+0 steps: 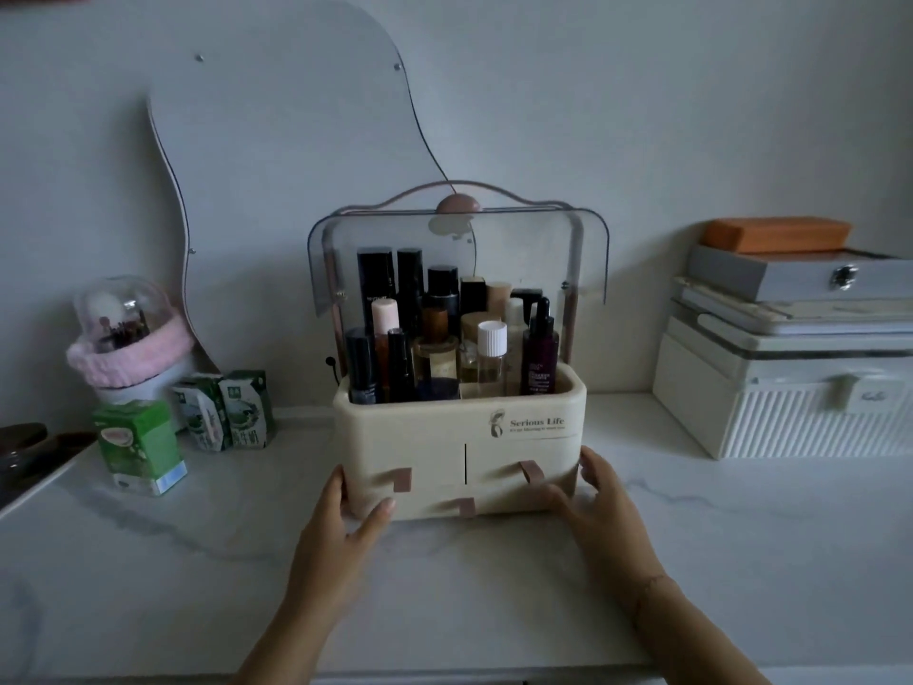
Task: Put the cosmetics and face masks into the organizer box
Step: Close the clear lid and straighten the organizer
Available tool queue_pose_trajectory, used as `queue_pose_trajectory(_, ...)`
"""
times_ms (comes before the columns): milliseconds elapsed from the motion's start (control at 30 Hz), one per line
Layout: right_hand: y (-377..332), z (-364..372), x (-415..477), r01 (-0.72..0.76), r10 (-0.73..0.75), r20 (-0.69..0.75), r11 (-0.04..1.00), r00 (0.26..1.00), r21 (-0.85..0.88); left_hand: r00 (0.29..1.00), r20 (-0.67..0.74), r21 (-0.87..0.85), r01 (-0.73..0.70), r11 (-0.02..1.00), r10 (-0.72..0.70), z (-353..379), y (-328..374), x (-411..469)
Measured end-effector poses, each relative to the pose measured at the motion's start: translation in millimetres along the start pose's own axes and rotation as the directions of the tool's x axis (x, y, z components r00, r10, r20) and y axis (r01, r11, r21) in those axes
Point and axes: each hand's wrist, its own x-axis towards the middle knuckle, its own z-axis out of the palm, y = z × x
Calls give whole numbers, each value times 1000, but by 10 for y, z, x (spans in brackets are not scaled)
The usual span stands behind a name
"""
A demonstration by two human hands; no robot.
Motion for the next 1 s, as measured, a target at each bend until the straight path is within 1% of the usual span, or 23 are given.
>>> queue_pose_trajectory(33, -24, -9, -22, 1, 0, -21, 1000, 1000, 4, 1000, 14, -53, 1, 999, 0, -4, 33, -4)
queue_pose_trajectory(100, -100, -41, -72, 46, -43, -87, 998, 995, 40, 1000, 27, -152, 2, 988, 2, -24, 103, -8)
queue_pose_trajectory(133, -151, -62, -96, 74, -66, -125, 995, 990, 62, 1000, 16, -176, 11, 984, -9, -42, 135, -11)
queue_pose_trajectory(200, -292, -114, -110, 148, -123, -213, 984, 969, 104, 998, -53, -193, 10, 981, -20, -93, 205, -5)
queue_pose_trajectory(233, -382, -147, -90, 195, -161, -257, 974, 953, 113, 995, -97, -193, -21, 981, 2, -124, 263, 4)
queue_pose_trajectory(300, -603, -223, 2, 294, -255, -320, 952, 913, 83, 977, -188, -177, -134, 975, 100, -181, 439, 44)
queue_pose_trajectory(367, -837, -287, 133, 367, -337, -334, 930, 880, 30, 936, -276, -134, -263, 955, 219, -236, 631, 134)
queue_pose_trajectory(433, -1032, -320, 276, 365, -349, -284, 931, 893, 5, 907, -304, -86, -330, 940, 290, -272, 801, 266)
queue_pose_trajectory(467, -1098, -322, 346, 337, -331, -236, 941, 914, -12, 910, -296, -86, -329, 940, 291, -277, 867, 338)
queue_pose_trajectory(533, -1156, -305, 458, 269, -273, -144, 962, 951, -49, 930, -266, -102, -288, 952, 253, -272, 947, 465)
queue_pose_trajectory(600, -1144, -304, 538, 237, -241, -91, 970, 966, -62, 942, -250, -84, -252, 964, 224, -265, 955, 551)
queue_pose_trajectory(633, -1122, -316, 577, 239, -242, -72, 970, 968, -52, 943, -246, -66, -245, 967, 222, -265, 944, 579)
queue_pose_trajectory(700, -1087, -358, 639, 260, -259, -23, 965, 966, 25, 944, -242, -46, -240, 970, 223, -274, 917, 627)
queue_pose_trajectory(767, -1071, -414, 698, 265, -269, 24, 959, 963, 104, 948, -241, -50, -228, 972, 210, -288, 884, 681)
queue_pose_trajectory(833, -1048, -456, 747, 255, -268, 74, 956, 961, 147, 954, -233, -48, -202, 978, 186, -299, 862, 724)
queue_pose_trajectory(900, -1022, -482, 779, 248, -267, 106, 955, 958, 166, 960, -221, -41, -188, 981, 175, -302, 841, 745)
queue_pose_trajectory(1000, -1007, -492, 781, 247, -263, 106, 958, 959, 144, 959, -217, -48, -199, 979, 184, -306, 839, 731)
